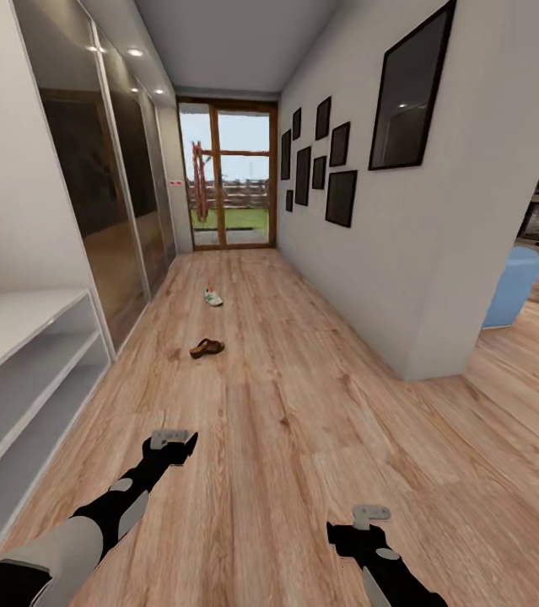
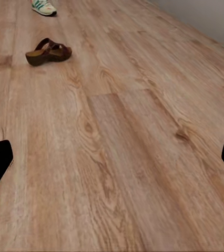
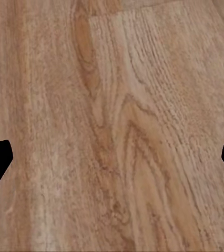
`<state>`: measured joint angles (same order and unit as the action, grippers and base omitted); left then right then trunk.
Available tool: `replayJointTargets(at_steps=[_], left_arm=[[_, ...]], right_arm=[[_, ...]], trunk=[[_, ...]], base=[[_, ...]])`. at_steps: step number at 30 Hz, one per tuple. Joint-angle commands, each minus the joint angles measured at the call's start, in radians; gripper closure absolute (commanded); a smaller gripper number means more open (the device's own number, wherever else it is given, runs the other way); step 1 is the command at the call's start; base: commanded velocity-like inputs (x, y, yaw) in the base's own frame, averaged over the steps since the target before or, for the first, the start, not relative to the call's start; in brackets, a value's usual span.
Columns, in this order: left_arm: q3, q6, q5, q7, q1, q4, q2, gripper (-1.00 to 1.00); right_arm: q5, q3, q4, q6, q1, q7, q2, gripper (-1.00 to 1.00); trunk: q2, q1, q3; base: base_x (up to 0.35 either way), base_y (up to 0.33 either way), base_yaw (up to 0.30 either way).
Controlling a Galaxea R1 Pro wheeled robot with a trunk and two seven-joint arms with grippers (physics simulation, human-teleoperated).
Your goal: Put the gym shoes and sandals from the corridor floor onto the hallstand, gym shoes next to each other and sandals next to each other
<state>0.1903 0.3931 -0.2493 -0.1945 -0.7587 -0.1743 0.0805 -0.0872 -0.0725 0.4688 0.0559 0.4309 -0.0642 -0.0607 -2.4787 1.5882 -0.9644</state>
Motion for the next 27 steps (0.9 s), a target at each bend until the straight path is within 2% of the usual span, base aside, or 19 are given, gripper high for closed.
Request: replayJointTargets(at_steps=[1,7,11,27], left_arm=[[0.007,0.003,0.001,-0.013,-0.001,0.001,0.005,-1.00],[0.005,0.003,0.041,-0.057,-0.001,0.000,0.021,-1.00],[0.005,0.003,0.043,-0.060,-0.001,-0.001,0.039,-1.00],[0.006,0.001,0.044,-0.060,-0.001,-0.004,0.041,-1.00]], right_arm=[[-0.009,-0.007,0.002,0.005,0.000,-0.007,0.001,-1.00],[-0.009,-0.007,0.002,0.005,0.000,-0.007,0.001,-1.00],[-0.009,-0.009,0.002,0.005,0.000,-0.007,0.001,-1.00],[-0.009,-0.015,0.001,0.005,0.000,-0.007,0.001,-1.00]], trunk=[[0.000,0.000,-0.001],[0.000,0.000,-0.001],[0.000,0.000,-0.001],[0.000,0.000,-0.001]], base=[[0.295,0.129,-0.018],[0.266,0.129,-0.007],[0.231,0.129,0.000],[0.259,0.156,0.000]])
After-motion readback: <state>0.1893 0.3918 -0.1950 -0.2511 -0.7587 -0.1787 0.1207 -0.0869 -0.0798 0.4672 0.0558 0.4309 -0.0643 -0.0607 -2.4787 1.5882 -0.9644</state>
